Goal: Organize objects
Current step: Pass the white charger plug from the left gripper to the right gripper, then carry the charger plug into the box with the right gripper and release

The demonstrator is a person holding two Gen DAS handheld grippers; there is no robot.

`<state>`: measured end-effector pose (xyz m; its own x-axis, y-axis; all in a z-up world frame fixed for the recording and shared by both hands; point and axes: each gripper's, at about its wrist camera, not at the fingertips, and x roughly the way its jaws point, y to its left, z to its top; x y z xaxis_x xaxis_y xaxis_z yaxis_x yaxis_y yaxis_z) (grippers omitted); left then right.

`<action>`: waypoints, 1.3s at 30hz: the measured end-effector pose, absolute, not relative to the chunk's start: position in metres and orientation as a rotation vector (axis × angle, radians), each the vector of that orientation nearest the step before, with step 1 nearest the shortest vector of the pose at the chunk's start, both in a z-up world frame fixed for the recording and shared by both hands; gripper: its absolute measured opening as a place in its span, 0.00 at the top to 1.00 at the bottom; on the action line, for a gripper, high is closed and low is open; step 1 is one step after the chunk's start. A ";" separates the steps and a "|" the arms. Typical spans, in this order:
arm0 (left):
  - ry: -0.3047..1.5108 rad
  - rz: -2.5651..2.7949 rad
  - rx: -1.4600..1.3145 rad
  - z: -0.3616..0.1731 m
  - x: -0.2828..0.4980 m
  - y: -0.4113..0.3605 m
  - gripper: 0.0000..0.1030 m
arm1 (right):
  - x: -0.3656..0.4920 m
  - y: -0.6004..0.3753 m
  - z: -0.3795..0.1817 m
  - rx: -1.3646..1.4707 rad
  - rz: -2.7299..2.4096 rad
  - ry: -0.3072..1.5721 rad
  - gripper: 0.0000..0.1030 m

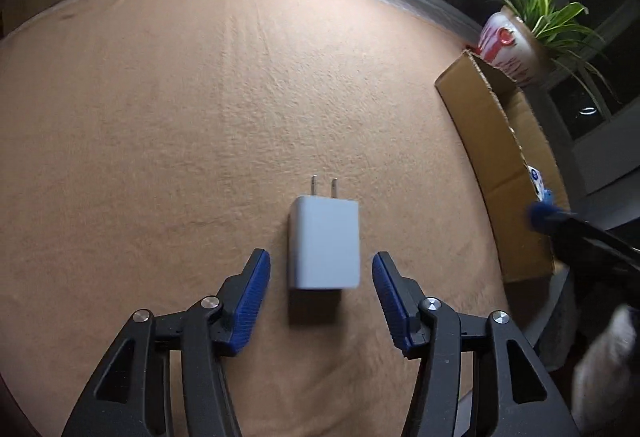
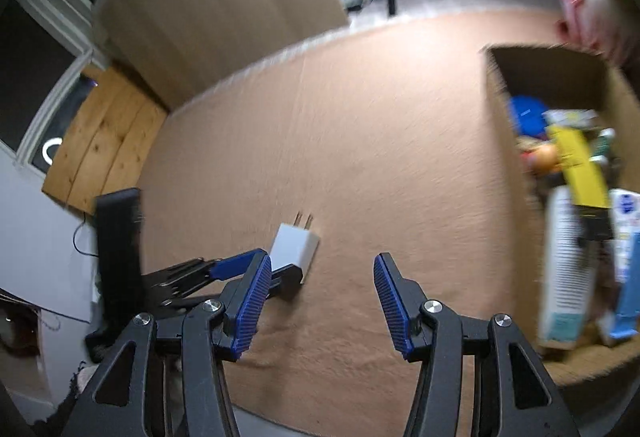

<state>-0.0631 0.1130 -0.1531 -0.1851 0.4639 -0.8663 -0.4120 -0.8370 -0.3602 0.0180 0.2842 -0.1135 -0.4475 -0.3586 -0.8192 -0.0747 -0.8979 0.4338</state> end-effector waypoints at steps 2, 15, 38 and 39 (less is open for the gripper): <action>-0.064 2.043 -1.514 -0.152 -0.061 0.107 0.44 | 0.009 0.277 -0.127 1.587 -2.418 -0.623 0.52; -0.047 1.991 -1.494 -0.158 -0.061 0.107 0.57 | -0.027 0.264 -0.184 1.695 -2.186 -0.792 0.77; 0.048 1.947 -1.267 -0.078 -0.029 0.180 0.61 | 0.027 0.338 -0.100 1.470 -2.455 -0.763 0.78; 0.057 1.934 -1.256 -0.075 -0.026 0.188 0.61 | 0.032 0.346 -0.097 1.466 -2.473 -0.772 0.78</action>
